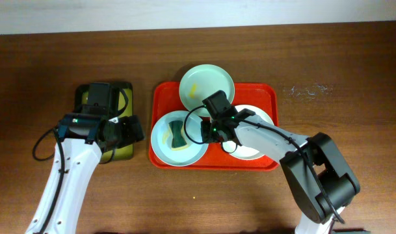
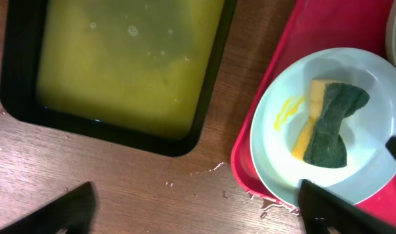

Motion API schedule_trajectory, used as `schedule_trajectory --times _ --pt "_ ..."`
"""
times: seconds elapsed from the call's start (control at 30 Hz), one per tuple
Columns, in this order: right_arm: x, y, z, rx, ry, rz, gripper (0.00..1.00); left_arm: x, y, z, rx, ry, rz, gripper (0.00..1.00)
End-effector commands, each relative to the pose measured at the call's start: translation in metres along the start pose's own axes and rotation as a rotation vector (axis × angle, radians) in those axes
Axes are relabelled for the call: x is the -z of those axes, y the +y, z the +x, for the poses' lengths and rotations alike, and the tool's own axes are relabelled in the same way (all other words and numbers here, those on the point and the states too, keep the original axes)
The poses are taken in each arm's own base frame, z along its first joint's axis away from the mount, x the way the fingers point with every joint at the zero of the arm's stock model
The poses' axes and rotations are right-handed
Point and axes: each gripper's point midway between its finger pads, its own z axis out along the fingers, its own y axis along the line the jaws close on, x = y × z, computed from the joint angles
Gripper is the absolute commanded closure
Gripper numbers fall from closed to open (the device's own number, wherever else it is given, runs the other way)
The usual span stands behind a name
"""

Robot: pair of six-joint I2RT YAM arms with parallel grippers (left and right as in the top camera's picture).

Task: Clean dirty plates on tray and stack at the side
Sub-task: 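Reach the right gripper to the light blue plate rim and grip it, then scrub the light blue plate with the sponge in the left gripper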

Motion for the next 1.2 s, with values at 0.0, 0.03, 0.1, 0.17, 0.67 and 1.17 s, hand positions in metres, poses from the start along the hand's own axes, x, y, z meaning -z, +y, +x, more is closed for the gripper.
schedule_trajectory --times 0.0,0.03,0.1,0.17,0.67,1.17 --pt "-0.006 -0.001 0.006 0.010 0.019 0.005 0.92 0.000 -0.006 0.003 0.000 0.020 0.037 0.27" --pt "-0.006 0.000 0.006 0.010 0.020 0.000 0.93 0.000 -0.010 0.005 0.001 0.032 0.061 0.31" --pt "-0.006 0.003 0.007 0.010 0.028 -0.016 0.96 0.000 -0.016 0.008 0.001 0.048 0.098 0.39" --pt "-0.006 0.003 0.007 0.010 0.028 -0.016 0.96 0.000 -0.017 0.008 0.000 0.050 0.100 0.51" --pt "-0.006 0.003 0.007 0.009 0.027 -0.020 0.96 -0.112 -0.121 0.053 -0.233 0.324 0.293 0.60" --pt "-0.006 0.004 0.006 0.010 0.025 -0.020 0.96 -0.137 -0.119 0.039 -0.250 0.256 0.228 0.79"
